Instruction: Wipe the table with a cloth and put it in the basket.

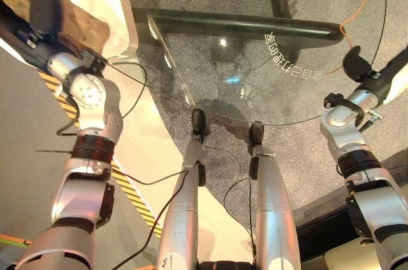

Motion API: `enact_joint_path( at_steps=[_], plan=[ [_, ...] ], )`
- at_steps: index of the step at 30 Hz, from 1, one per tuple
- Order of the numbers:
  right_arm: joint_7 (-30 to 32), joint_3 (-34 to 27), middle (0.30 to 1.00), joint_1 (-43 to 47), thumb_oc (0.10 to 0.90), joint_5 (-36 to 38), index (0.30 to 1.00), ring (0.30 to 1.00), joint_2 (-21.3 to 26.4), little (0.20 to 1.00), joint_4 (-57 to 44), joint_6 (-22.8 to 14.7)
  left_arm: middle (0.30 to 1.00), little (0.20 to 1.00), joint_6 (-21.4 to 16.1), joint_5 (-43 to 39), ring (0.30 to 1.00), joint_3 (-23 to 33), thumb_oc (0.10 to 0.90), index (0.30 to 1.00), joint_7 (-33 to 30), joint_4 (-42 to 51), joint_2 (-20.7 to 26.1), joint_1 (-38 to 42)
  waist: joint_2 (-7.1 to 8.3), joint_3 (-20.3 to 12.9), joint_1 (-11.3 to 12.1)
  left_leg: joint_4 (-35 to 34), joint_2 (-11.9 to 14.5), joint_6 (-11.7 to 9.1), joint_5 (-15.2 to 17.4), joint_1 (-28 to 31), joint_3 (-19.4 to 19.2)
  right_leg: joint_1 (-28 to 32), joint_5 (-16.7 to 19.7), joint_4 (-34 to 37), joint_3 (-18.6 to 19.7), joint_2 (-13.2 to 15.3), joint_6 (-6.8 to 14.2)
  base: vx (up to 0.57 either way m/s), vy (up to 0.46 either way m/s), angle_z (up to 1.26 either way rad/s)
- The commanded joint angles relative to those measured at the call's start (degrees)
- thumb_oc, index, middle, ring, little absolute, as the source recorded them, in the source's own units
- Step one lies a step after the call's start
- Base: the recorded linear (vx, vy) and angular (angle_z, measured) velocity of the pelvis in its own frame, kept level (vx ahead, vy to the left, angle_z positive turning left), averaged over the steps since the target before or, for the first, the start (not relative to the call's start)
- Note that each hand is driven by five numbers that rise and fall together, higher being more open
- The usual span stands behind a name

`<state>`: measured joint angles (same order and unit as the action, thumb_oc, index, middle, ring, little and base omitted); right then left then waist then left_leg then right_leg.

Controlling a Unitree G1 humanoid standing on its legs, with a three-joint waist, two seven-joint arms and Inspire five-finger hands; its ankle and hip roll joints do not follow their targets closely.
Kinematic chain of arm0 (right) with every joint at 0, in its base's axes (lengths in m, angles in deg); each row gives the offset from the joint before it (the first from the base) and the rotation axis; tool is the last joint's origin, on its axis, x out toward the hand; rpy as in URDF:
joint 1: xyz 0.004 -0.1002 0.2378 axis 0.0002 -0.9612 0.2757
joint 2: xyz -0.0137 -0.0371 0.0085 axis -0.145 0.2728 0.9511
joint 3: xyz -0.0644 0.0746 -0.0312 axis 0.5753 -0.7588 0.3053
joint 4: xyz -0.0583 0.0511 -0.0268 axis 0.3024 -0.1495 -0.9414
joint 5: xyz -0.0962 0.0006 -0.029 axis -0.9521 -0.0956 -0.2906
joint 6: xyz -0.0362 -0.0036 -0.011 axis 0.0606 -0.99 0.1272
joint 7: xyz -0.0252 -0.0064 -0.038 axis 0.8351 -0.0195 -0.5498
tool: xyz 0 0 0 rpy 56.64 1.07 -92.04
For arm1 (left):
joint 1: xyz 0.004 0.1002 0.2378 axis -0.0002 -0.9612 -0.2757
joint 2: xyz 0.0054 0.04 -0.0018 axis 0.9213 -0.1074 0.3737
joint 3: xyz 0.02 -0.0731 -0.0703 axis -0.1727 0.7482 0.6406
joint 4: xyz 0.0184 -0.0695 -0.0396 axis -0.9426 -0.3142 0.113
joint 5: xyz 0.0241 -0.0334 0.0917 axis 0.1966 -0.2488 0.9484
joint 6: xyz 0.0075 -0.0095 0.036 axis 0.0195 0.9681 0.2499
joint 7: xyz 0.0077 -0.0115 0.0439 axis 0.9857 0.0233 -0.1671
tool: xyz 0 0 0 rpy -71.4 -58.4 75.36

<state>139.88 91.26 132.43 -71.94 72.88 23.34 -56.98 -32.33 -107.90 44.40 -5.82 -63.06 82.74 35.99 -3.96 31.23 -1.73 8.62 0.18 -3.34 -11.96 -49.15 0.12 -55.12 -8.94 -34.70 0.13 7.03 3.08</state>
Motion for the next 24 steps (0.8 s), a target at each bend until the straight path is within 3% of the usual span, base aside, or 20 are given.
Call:
enact_joint_path(
  at_steps=[1,4,10,17,24],
  plan=[
    [-0.2,-1.1,0.900,0.7,0.800,4.8,0.900,0.900,5.4,0.900,4.9,-4.2,0.300,0.200,-3.8,5.0,0.300,-0.7,0.100,0.300,-3.7,-1.3,8.1,10.8,-0.01,-1.4,-0.2,10.0,1.3,-0.7,11.9,0.6,1.8,4.5,8.5,15.2,-0.8,1.2,2.6,0.00,0.000,0.00],
    [-2.7,-1.2,0.900,0.5,0.800,5.8,0.900,0.900,5.4,0.900,11.1,-4.3,0.300,0.200,-2.8,4.5,0.300,-3.4,0.100,0.300,-5.0,-5.3,9.3,14.1,0.01,-1.4,-0.6,9.9,1.5,-0.5,11.6,0.3,1.6,4.3,8.9,15.6,-0.8,1.2,2.4,0.00,0.000,0.00],
    [-7.5,-1.3,0.900,-0.8,0.800,8.2,0.900,0.900,5.2,0.900,16.4,-0.1,0.300,0.200,0.4,5.8,0.300,-6.9,0.100,0.300,-6.7,-11.4,10.5,17.3,-0.10,-1.4,-1.1,10.4,1.7,-0.5,11.8,0.4,1.3,4.3,8.7,15.3,-0.7,0.9,2.2,0.02,0.017,-0.02],
    [-12.9,0.3,0.900,-2.6,0.800,6.4,0.900,0.900,4.3,0.900,18.6,5.7,0.300,0.200,4.1,8.0,0.300,-8.9,0.100,0.300,-6.5,-15.6,10.6,18.8,0.17,-1.4,-1.6,10.5,2.0,-0.6,12.2,0.5,1.2,4.2,8.0,14.6,-0.5,0.6,2.1,0.02,0.028,-0.03],
    [-15.5,1.2,0.900,-4.5,0.800,5.8,0.900,0.900,2.7,0.900,19.8,7.7,0.300,0.200,9.0,11.4,0.300,-10.6,0.100,0.300,-6.8,-18.0,10.9,20.8,0.75,-1.4,-2.0,10.3,1.9,-0.6,11.6,-0.4,1.4,3.3,8.7,14.9,-0.3,0.3,2.0,0.00,0.000,0.00]
  ],
)
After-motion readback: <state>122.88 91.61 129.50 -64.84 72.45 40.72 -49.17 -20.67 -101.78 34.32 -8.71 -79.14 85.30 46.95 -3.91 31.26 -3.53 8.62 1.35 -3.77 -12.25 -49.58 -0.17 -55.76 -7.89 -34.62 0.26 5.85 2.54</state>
